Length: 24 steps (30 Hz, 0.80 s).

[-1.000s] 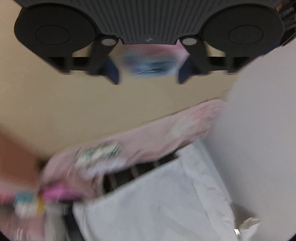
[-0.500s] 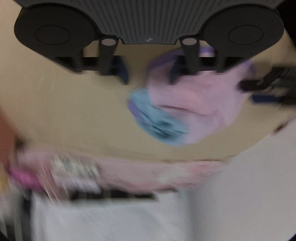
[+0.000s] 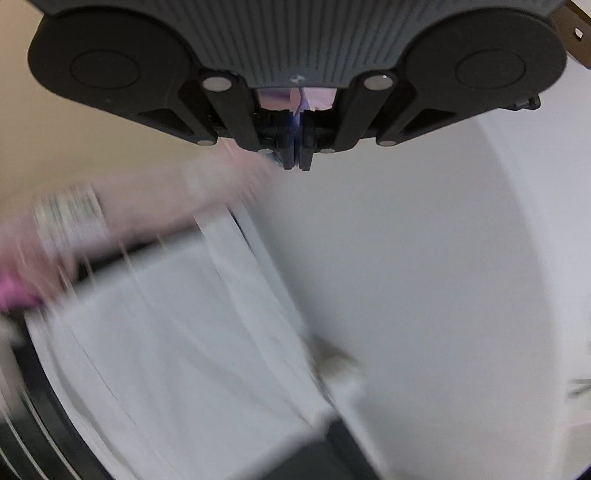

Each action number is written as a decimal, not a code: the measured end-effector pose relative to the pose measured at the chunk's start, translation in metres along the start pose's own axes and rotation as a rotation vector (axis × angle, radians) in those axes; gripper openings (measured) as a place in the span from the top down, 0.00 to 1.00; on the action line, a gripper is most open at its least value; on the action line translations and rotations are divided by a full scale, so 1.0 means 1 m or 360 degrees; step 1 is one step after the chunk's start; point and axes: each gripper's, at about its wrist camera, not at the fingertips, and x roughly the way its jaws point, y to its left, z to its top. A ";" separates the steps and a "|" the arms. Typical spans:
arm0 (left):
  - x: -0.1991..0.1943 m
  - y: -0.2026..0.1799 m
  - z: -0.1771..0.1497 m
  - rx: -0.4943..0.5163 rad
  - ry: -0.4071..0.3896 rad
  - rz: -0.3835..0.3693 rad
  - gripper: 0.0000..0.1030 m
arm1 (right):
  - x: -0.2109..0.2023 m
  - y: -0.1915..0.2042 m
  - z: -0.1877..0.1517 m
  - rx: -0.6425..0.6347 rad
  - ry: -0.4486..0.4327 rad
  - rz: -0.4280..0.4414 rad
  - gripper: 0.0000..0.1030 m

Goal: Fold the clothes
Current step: 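Lift the garment with both grippers and shake it open over the surface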

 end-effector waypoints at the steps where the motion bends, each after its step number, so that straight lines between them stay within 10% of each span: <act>1: -0.010 -0.009 0.021 0.0030 -0.0090 -0.0013 1.00 | -0.006 0.017 0.017 -0.0065 -0.0069 0.0018 0.98; 9: -0.003 -0.047 0.122 0.0271 -0.0376 0.0103 1.00 | -0.005 0.086 0.118 -0.0359 -0.0380 -0.0098 0.98; 16: 0.140 -0.029 0.161 0.0377 -0.0074 0.0350 0.99 | 0.109 0.017 0.171 -0.0241 -0.0239 -0.0438 0.98; 20: 0.225 0.012 0.131 0.0333 0.0254 0.0529 0.43 | 0.219 -0.062 0.155 -0.0219 0.0131 -0.0881 0.83; 24: 0.199 0.070 0.054 0.0241 0.0405 0.0465 0.35 | 0.238 -0.115 0.079 -0.0307 0.0377 -0.0970 0.56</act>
